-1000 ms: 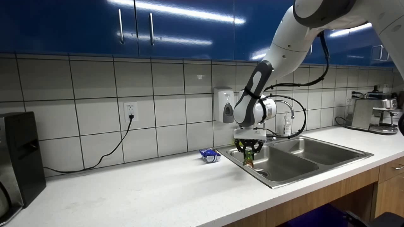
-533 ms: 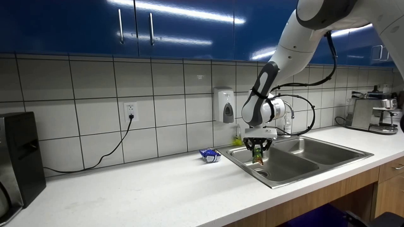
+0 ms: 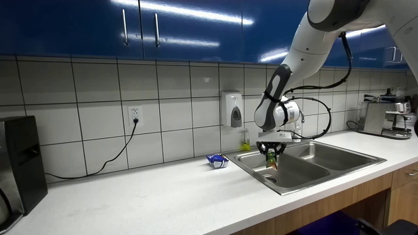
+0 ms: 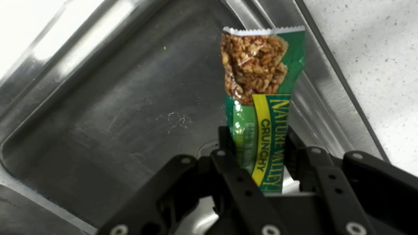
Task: Put the chocolate bar inside the sink
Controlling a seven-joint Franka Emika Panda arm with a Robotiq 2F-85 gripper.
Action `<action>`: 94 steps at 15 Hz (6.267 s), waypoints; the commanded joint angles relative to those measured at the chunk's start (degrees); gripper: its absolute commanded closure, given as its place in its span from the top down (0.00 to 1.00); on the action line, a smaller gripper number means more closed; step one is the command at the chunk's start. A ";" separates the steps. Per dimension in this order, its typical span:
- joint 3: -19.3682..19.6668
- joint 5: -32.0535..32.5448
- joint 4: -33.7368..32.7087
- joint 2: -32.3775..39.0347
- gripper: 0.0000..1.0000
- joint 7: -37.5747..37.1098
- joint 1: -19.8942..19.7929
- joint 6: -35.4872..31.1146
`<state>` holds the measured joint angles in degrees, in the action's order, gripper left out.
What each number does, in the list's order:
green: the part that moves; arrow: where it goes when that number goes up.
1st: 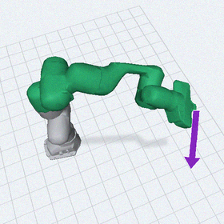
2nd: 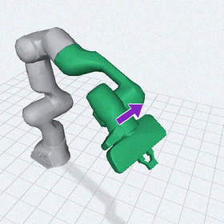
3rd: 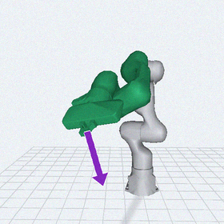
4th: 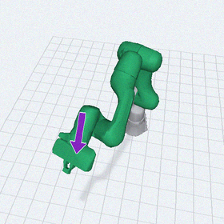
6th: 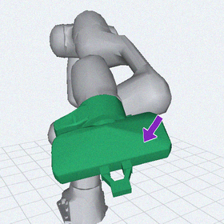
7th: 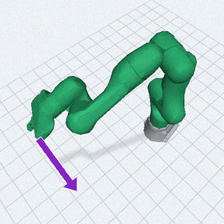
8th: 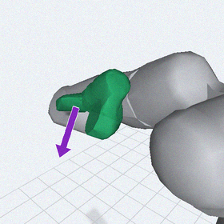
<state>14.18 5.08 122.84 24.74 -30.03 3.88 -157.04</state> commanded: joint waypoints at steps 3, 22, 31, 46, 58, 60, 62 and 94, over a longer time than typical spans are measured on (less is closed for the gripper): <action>0.35 -0.48 -0.06 0.09 0.41 0.44 0.32 0.01; 0.75 -6.32 -13.56 14.15 0.16 2.83 -5.61 0.69; -0.93 -12.29 -28.35 27.14 0.16 5.64 -11.69 3.02; -1.56 -13.67 -44.35 41.32 0.16 5.66 -15.08 9.83; -0.76 -12.93 -47.19 42.09 1.00 5.35 -14.55 12.96; -0.82 -12.56 -44.95 39.22 1.00 6.06 -13.70 12.67; -0.63 -12.13 -43.05 36.66 1.00 6.54 -12.75 12.59; -5.17 -3.13 8.39 -10.12 1.00 29.85 -11.48 17.49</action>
<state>9.13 0.59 126.16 20.16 -1.37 -7.67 -140.96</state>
